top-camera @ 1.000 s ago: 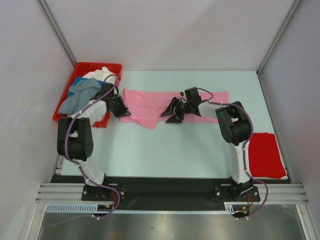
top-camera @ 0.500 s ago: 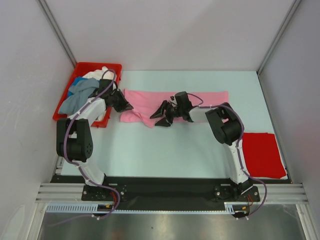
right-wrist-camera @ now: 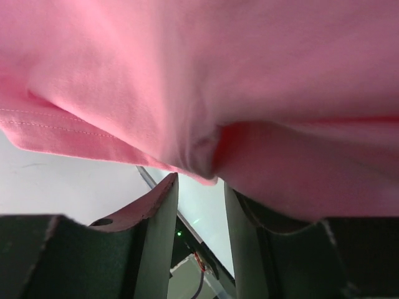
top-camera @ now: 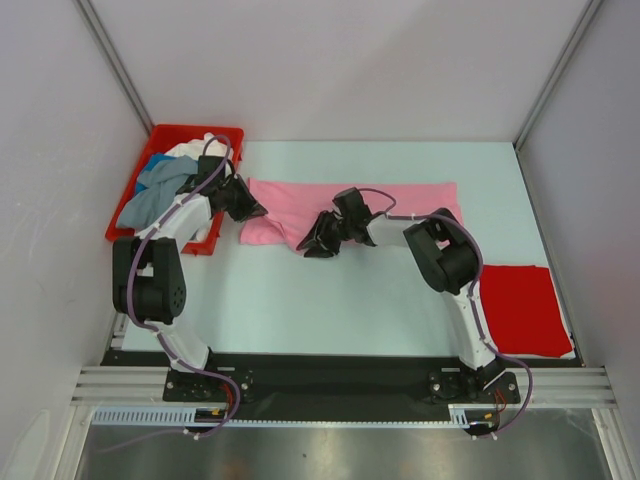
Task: Fold and stack the t-shirts
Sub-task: Fold the tshirt
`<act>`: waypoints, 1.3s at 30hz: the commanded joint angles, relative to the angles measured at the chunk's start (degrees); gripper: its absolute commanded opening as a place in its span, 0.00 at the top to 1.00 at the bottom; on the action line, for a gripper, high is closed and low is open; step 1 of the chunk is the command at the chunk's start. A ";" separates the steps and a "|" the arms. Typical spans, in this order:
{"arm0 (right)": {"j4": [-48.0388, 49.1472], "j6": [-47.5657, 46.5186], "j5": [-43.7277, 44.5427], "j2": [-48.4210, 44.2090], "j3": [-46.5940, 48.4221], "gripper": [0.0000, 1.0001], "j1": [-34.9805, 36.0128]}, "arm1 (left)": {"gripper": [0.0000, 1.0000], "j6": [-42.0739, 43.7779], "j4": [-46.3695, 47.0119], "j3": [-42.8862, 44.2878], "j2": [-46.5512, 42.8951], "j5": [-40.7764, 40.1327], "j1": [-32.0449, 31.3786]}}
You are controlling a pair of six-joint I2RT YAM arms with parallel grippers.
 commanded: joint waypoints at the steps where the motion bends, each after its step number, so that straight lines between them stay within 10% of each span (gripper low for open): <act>1: -5.02 -1.48 5.47 1.02 2.92 0.59 1.66 | 1.00 -0.26 1.89 0.24 -1.85 1.04 -0.19; 5: -4.76 0.79 7.14 1.64 3.10 0.65 2.10 | 1.00 0.44 1.80 -0.29 -2.20 0.86 -0.10; 9: -4.32 -1.13 7.06 -0.38 2.83 1.00 1.67 | 0.99 0.62 1.54 -0.03 -2.29 0.16 -0.19; 39: -14.52 -9.57 -9.55 11.92 31.40 0.96 -11.43 | 0.99 -0.08 1.10 16.06 12.12 -0.72 0.16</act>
